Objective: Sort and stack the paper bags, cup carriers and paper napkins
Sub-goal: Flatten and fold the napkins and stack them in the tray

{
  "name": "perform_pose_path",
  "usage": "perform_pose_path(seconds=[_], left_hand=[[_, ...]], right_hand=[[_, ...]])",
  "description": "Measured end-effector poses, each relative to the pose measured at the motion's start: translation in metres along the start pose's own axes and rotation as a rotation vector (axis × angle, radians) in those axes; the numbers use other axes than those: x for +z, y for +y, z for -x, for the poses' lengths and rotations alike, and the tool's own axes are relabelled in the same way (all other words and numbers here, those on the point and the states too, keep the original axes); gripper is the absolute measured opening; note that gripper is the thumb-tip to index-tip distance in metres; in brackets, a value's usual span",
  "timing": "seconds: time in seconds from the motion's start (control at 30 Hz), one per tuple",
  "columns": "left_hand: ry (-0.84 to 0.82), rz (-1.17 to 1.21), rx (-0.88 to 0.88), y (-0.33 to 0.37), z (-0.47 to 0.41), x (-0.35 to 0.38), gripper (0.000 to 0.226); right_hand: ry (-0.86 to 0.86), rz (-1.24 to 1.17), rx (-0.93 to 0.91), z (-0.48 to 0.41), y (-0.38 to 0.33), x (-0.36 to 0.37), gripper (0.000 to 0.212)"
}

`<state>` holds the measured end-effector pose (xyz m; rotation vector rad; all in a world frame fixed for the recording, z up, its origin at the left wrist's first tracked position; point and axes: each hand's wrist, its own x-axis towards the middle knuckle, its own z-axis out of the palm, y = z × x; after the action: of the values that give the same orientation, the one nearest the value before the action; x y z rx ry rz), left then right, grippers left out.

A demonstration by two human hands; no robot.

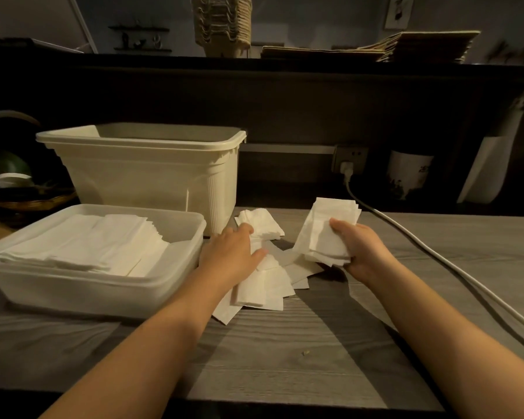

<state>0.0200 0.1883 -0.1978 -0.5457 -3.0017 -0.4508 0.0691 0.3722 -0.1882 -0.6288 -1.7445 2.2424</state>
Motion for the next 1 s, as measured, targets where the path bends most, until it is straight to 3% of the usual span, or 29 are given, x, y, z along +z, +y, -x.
perform_pose_path(seconds=[0.13, 0.37, 0.6, 0.83, 1.0], left_hand=[[-0.052, -0.128, 0.0, 0.001, 0.003, -0.002, 0.064], [-0.103, -0.124, 0.028, 0.003, 0.011, -0.003, 0.07], [-0.165, 0.246, 0.131, 0.01, 0.008, -0.003, 0.026], [-0.087, 0.307, 0.178, 0.009, 0.003, -0.005, 0.021], [0.05, 0.443, 0.342, 0.01, 0.002, -0.013, 0.018]], right_hand=[[0.034, 0.027, -0.026, -0.002, 0.0, -0.003, 0.037], [0.033, 0.038, -0.044, -0.003, 0.0, -0.003, 0.037], [0.018, 0.051, -0.05, -0.004, 0.002, -0.003, 0.038], [0.039, 0.024, -0.077, -0.01, 0.003, -0.007, 0.04], [0.1, -0.002, -0.061, -0.015, 0.0, -0.013, 0.038]])
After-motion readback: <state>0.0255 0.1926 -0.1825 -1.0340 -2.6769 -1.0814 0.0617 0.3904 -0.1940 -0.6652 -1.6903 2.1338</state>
